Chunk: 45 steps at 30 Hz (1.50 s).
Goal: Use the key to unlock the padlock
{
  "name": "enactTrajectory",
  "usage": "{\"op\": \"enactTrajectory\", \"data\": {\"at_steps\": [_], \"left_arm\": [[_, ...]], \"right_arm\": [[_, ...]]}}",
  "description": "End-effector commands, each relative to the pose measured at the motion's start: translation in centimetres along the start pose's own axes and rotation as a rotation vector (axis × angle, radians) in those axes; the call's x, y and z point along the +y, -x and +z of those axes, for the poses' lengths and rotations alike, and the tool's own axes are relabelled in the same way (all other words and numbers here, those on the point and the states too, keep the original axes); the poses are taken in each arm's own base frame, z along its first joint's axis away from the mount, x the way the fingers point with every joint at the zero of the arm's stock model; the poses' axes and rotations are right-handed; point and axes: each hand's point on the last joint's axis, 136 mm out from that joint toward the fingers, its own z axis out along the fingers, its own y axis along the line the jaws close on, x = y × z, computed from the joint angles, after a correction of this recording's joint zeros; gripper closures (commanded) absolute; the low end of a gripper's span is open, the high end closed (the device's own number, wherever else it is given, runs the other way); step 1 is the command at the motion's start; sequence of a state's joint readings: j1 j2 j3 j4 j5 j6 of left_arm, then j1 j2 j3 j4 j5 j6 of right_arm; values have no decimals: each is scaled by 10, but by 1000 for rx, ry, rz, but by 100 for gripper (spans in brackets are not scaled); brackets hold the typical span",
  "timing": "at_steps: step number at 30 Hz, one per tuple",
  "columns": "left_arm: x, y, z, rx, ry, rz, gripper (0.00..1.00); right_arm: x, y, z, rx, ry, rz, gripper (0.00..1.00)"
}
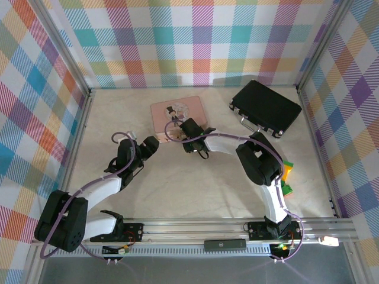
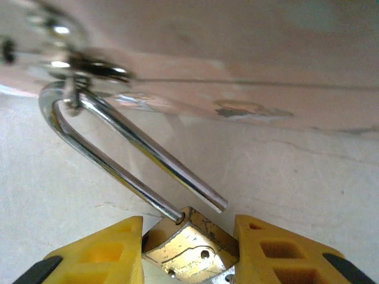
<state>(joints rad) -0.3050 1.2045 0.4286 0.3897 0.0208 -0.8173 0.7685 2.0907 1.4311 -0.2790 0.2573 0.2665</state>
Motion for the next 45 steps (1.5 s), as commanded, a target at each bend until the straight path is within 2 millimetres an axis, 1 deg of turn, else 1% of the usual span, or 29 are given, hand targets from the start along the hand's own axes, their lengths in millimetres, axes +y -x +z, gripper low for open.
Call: {"op": "enactTrajectory", "data": {"at_steps": [1, 6, 11, 18, 23, 27, 30, 33, 34, 36, 39, 40, 43, 44, 45], "left_arm": [[5, 5, -5, -22, 22, 15, 25], [4, -1, -2, 6, 5, 12, 25], [1, -7, 0, 27, -30, -7, 25], [1, -11, 2, 45, -38, -1, 26], [2, -11, 0, 41, -36, -8, 26], [6, -9, -4, 28, -13, -8, 26], [10, -6, -9, 14, 13, -3, 25], [15, -1, -13, -3, 51, 13, 24], [16, 1, -15, -8, 62, 20, 22], [17, 5, -18, -15, 75, 30, 21], [19, 11, -20, -27, 105, 44, 16], [21, 13, -21, -29, 119, 49, 12], [27, 20, -23, -34, 181, 67, 2], [29, 22, -23, -32, 203, 74, 0], [28, 24, -24, -32, 212, 80, 0]], "right_arm": [[14, 17, -12, -75, 58, -171, 82], [26, 33, -13, -126, 106, -226, 82], [31, 46, -13, -142, 110, -255, 83], [40, 49, -13, -142, 149, -333, 83], [53, 52, -14, -137, 213, -350, 85], [62, 59, -23, -166, 262, -350, 85], [62, 57, -31, -162, 276, -333, 85], [56, 42, -40, -139, 277, -292, 85], [53, 34, -44, -125, 276, -276, 85], [44, 16, -48, -89, 262, -239, 85], [27, -17, -55, -17, 222, -174, 85], [23, -30, -57, 14, 212, -155, 85], [11, -61, -66, 73, 190, -96, 85], [8, -72, -68, 94, 182, -82, 85], [5, -79, -70, 106, 169, -77, 85]]}}
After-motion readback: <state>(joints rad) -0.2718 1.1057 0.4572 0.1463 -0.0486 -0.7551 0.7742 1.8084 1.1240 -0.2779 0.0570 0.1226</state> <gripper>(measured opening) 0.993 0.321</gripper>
